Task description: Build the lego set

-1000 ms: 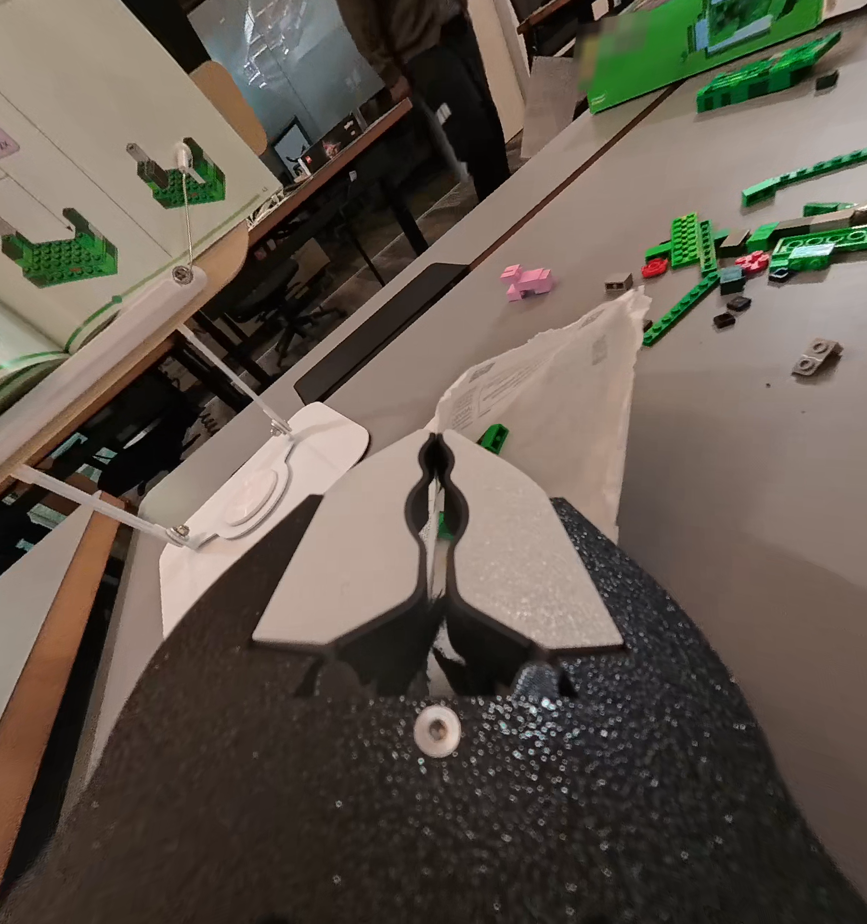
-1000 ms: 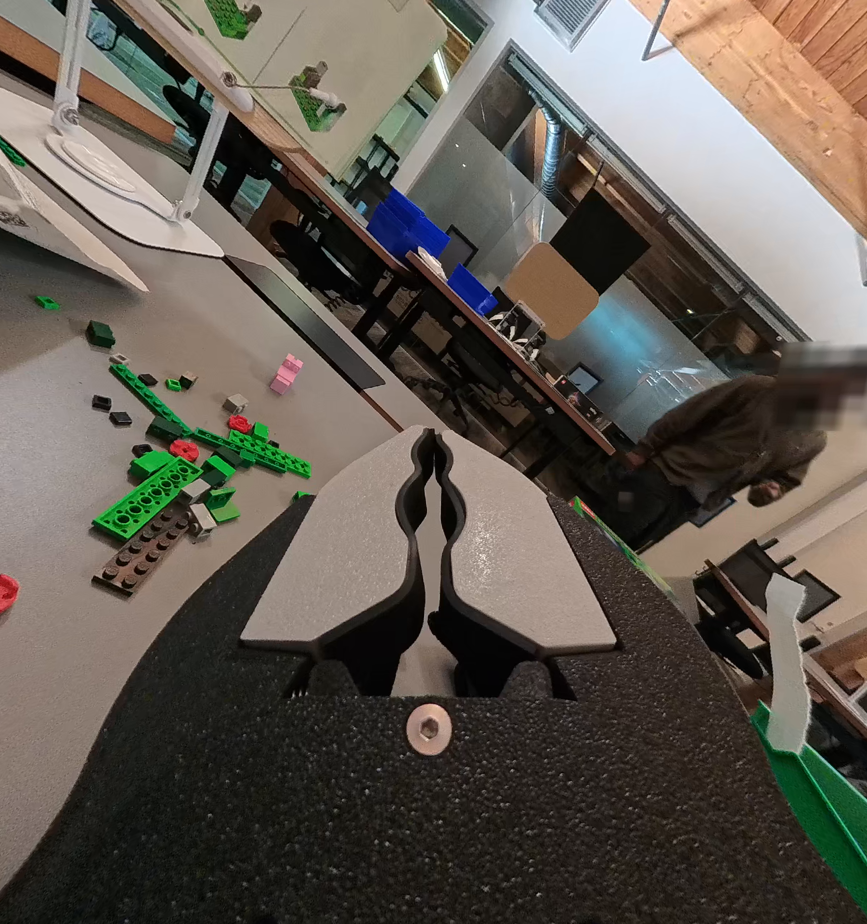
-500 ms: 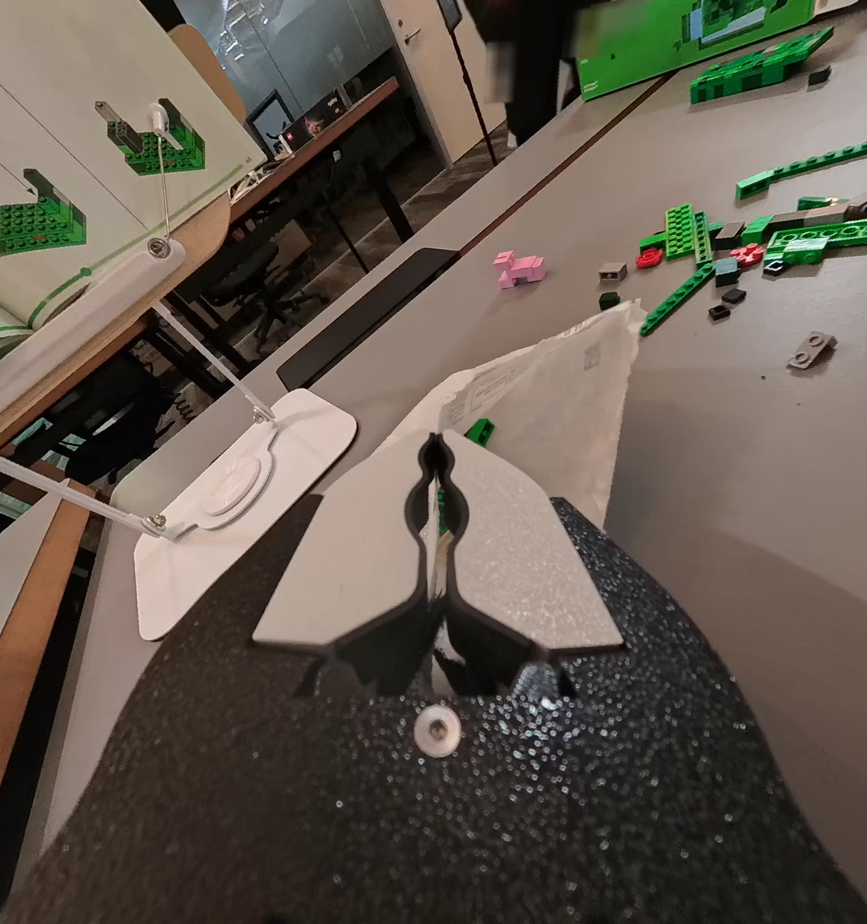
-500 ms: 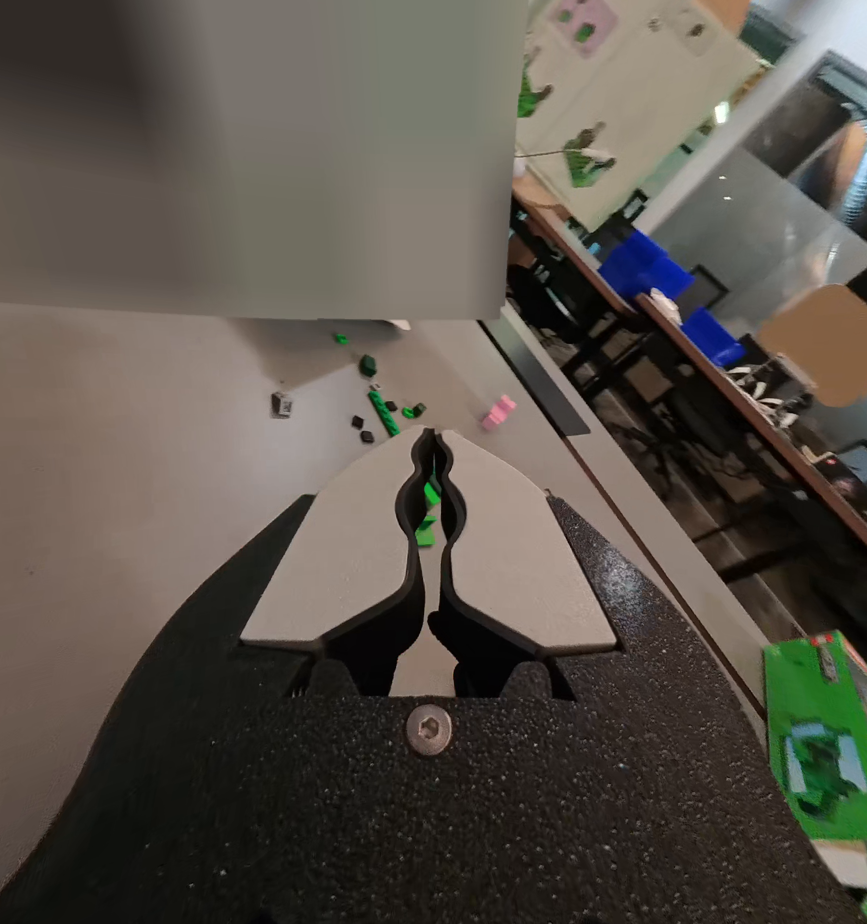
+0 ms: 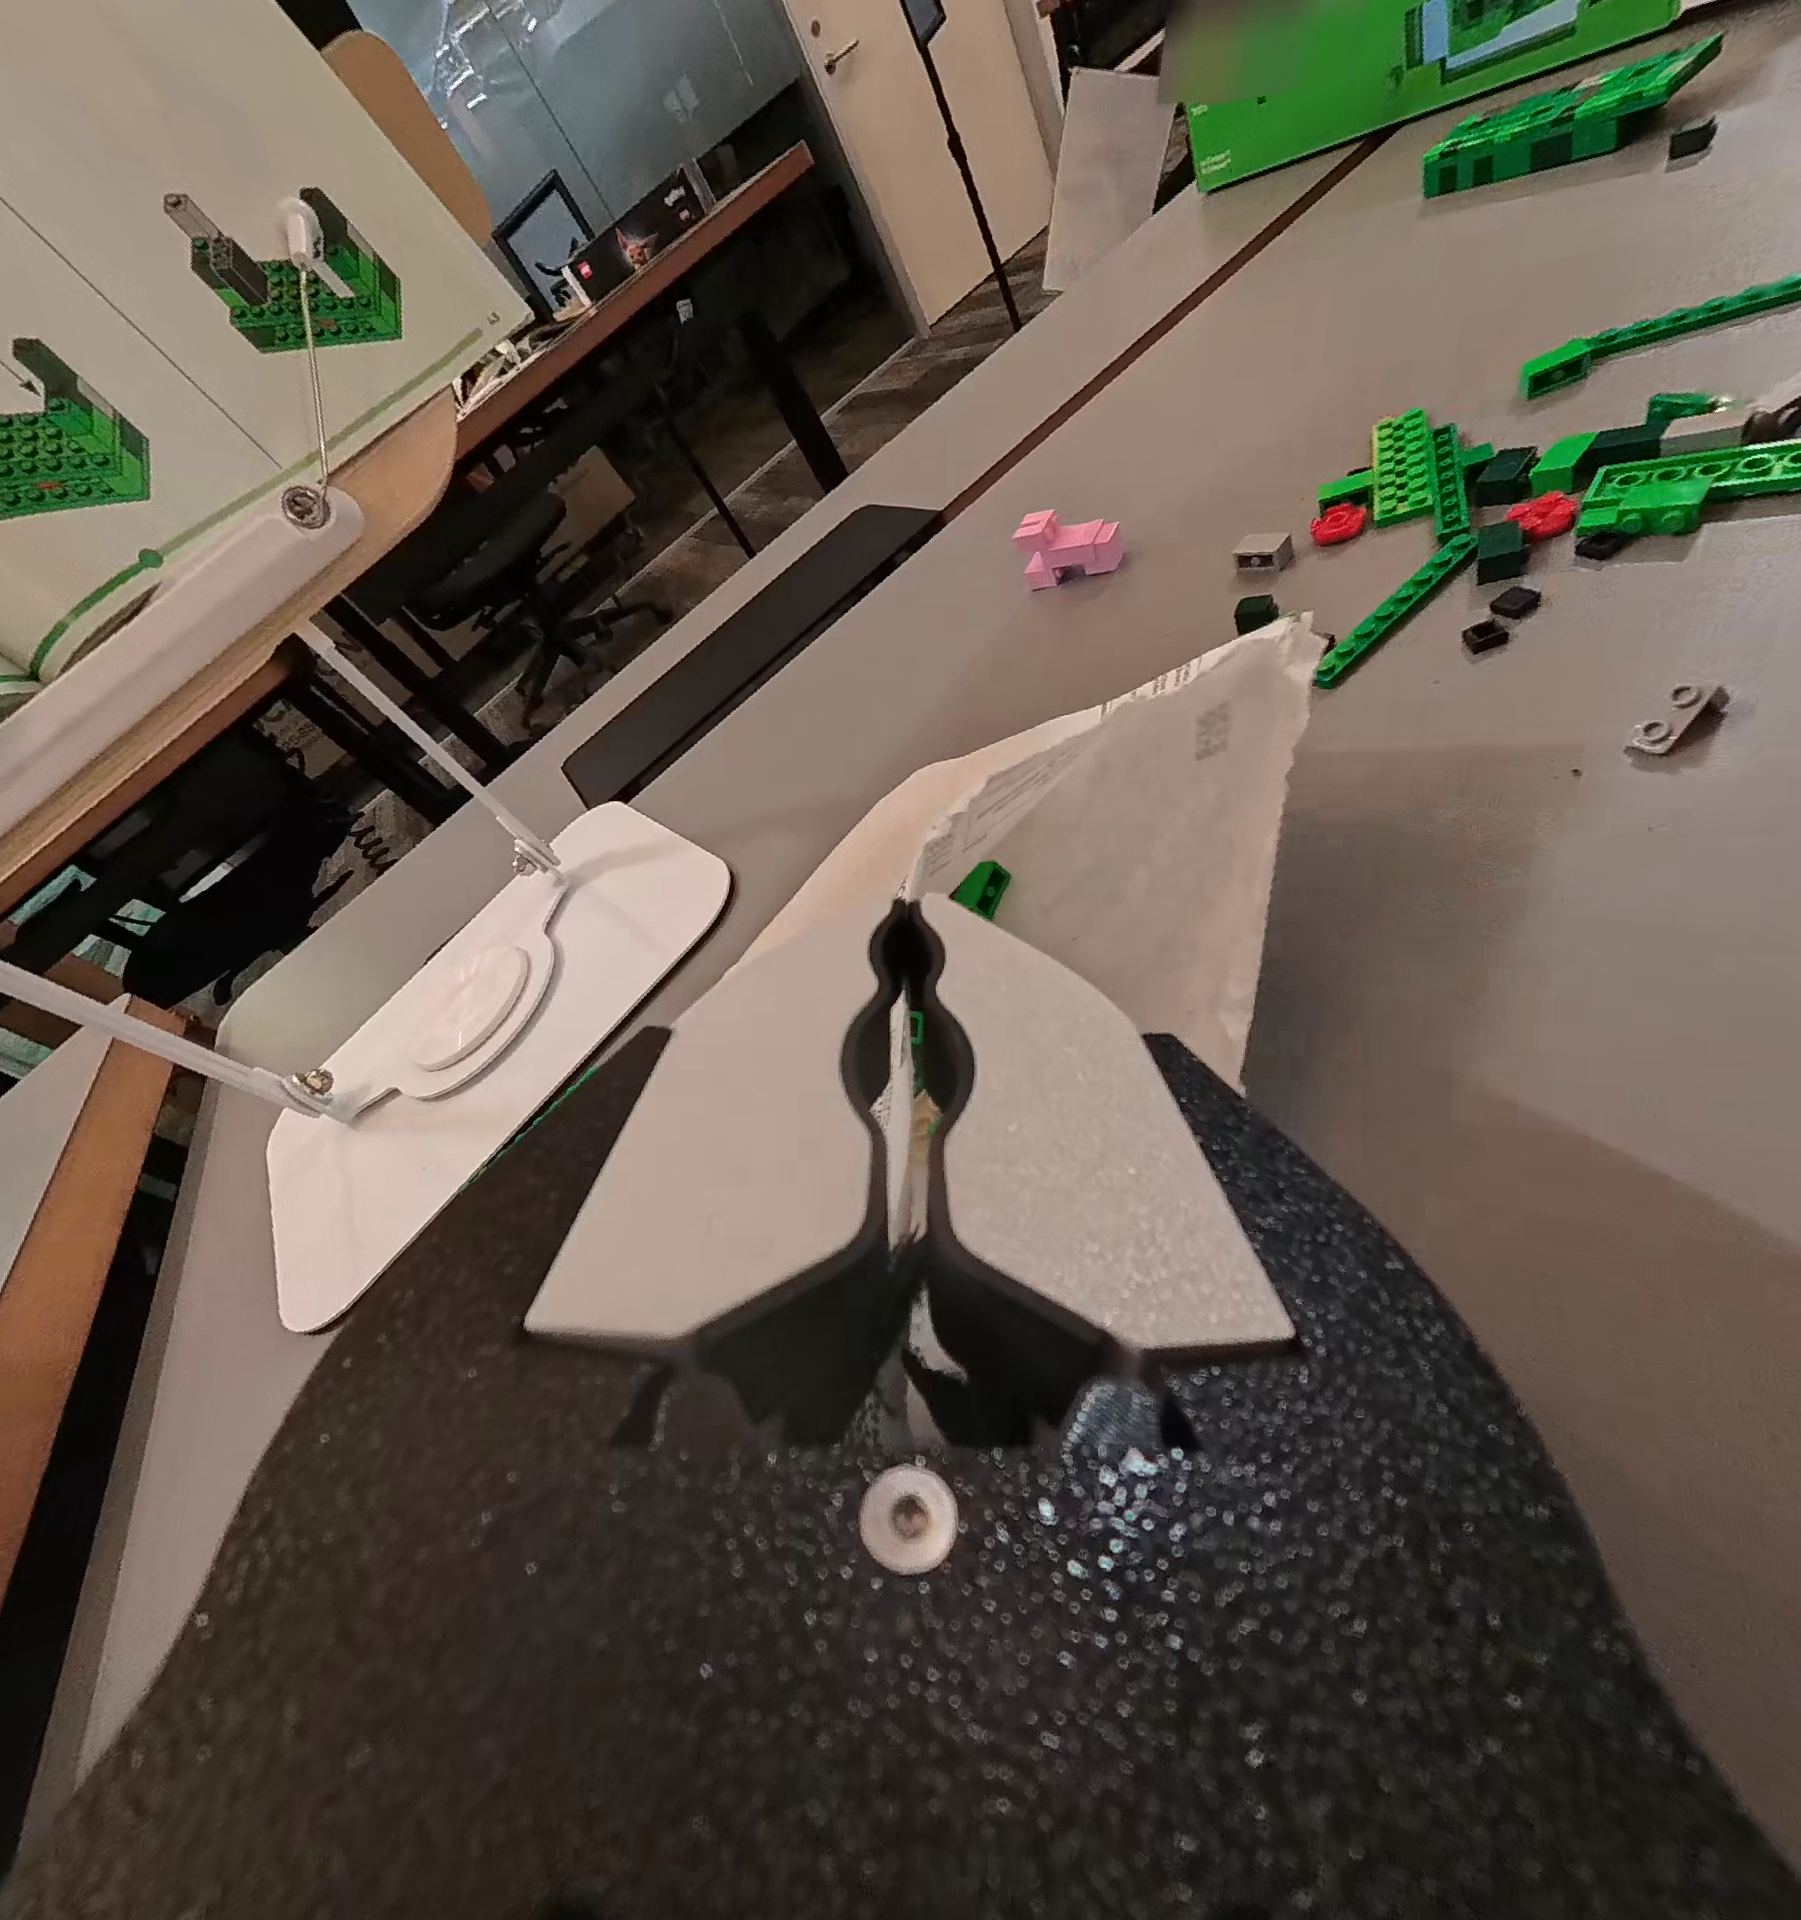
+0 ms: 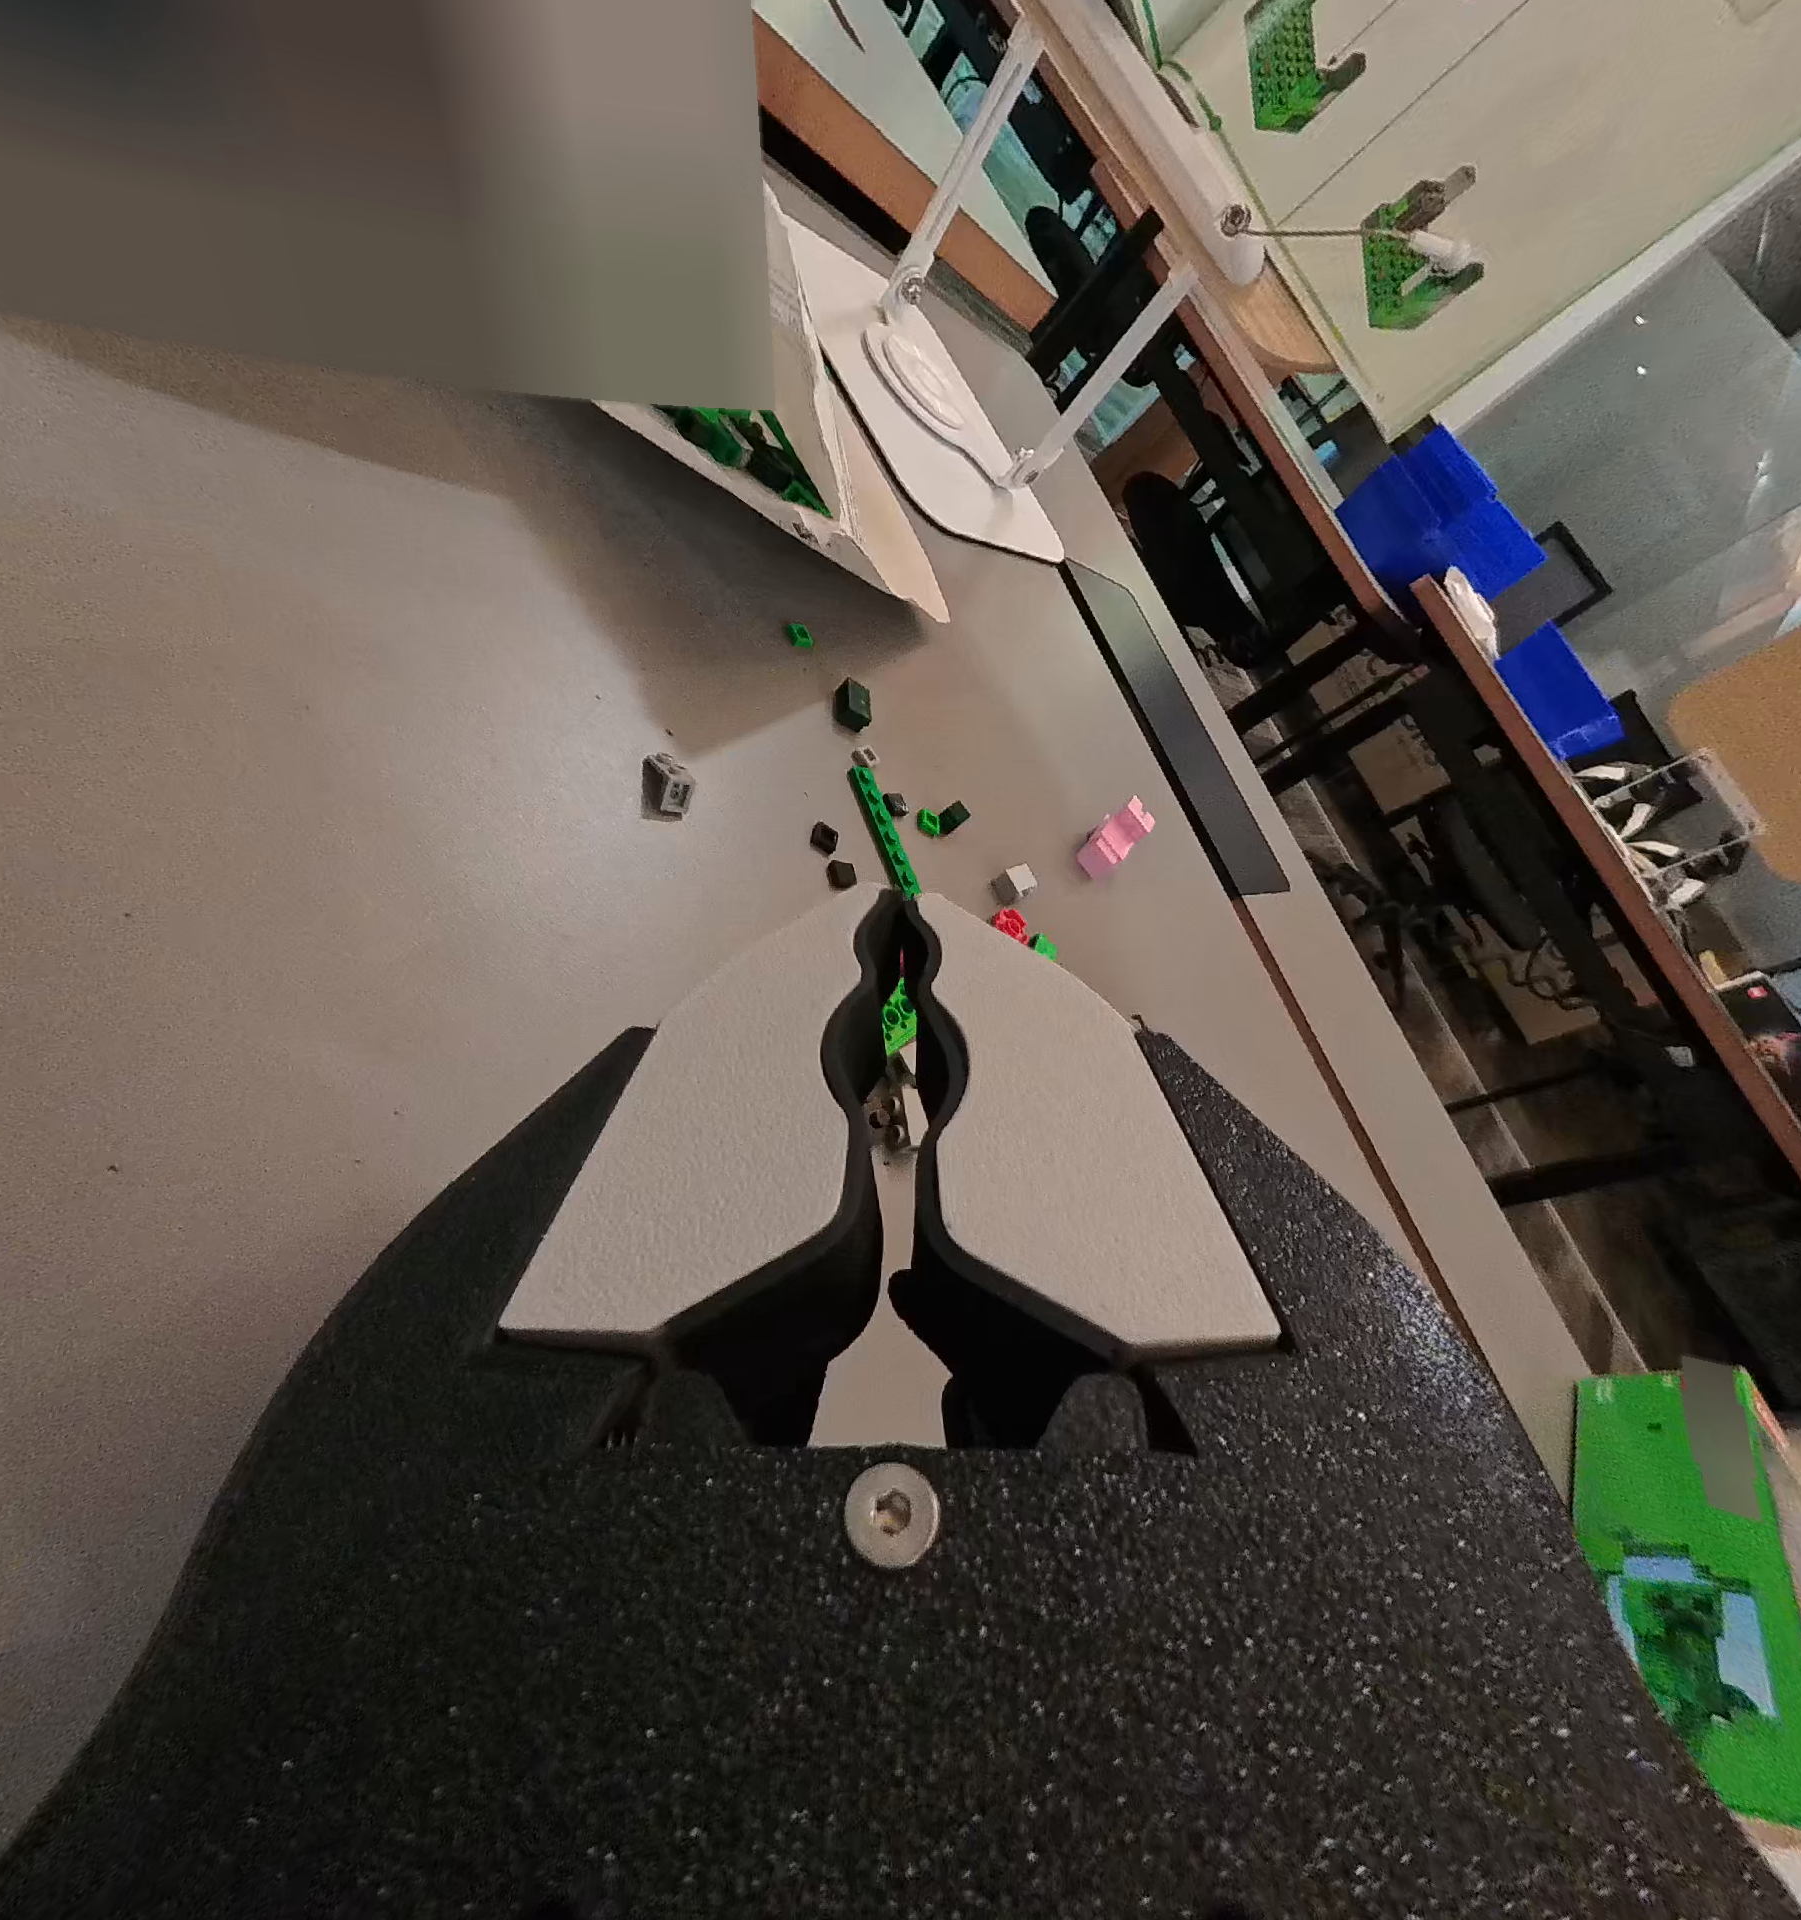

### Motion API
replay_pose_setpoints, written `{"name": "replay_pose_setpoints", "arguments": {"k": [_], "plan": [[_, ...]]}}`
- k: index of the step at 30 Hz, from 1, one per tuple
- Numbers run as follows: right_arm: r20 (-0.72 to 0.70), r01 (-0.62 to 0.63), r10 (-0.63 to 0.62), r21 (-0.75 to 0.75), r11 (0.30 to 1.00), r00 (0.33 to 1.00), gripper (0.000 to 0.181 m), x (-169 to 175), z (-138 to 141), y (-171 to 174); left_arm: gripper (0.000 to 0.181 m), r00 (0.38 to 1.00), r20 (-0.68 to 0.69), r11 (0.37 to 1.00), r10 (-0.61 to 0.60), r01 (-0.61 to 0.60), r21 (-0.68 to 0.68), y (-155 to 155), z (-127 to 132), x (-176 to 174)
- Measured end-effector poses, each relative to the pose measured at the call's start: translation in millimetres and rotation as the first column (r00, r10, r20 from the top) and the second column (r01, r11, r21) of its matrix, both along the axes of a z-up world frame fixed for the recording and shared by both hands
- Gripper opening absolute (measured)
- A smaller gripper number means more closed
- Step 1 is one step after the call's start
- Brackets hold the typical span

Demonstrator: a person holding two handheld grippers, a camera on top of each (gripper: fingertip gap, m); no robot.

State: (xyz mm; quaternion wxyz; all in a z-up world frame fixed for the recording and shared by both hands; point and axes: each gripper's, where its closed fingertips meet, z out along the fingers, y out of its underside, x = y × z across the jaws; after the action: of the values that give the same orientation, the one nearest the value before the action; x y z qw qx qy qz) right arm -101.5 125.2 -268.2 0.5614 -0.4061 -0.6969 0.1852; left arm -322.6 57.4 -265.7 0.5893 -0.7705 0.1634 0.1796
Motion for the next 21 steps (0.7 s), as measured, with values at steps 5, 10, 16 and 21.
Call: {"name": "replay_pose_setpoints", "arguments": {"k": [5, 10, 16, 21], "plan": [[0.014, 0.016, -0.016, 0.011, 1.000, 1.000, 0.000, 0.3, -2.6, 2.8, 0.000, 1.000, 0.000, 1.000, 0.003, -0.003, 0.000, 0.3, 0.0, -0.4], [0.025, 0.021, -0.021, 0.015, 1.000, 0.999, 0.000, 0.4, -4.8, 3.6, 0.000, 1.000, 0.000, 1.000, -0.002, 0.002, -0.007, 0.5, -1.3, 0.8], [0.028, 0.020, -0.020, 0.015, 1.000, 0.999, 0.000, 0.4, -5.1, 3.3, 0.000, 1.000, 0.002, 1.000, -0.003, 0.003, -0.005, 0.4, -0.9, 0.7], [0.033, 0.022, -0.022, 0.017, 1.000, 0.999, 0.000, 0.4, -5.8, 3.5, 0.000, 1.000, -0.001, 1.000, -0.004, 0.004, -0.008, 0.5, -1.6, 1.0]]}}
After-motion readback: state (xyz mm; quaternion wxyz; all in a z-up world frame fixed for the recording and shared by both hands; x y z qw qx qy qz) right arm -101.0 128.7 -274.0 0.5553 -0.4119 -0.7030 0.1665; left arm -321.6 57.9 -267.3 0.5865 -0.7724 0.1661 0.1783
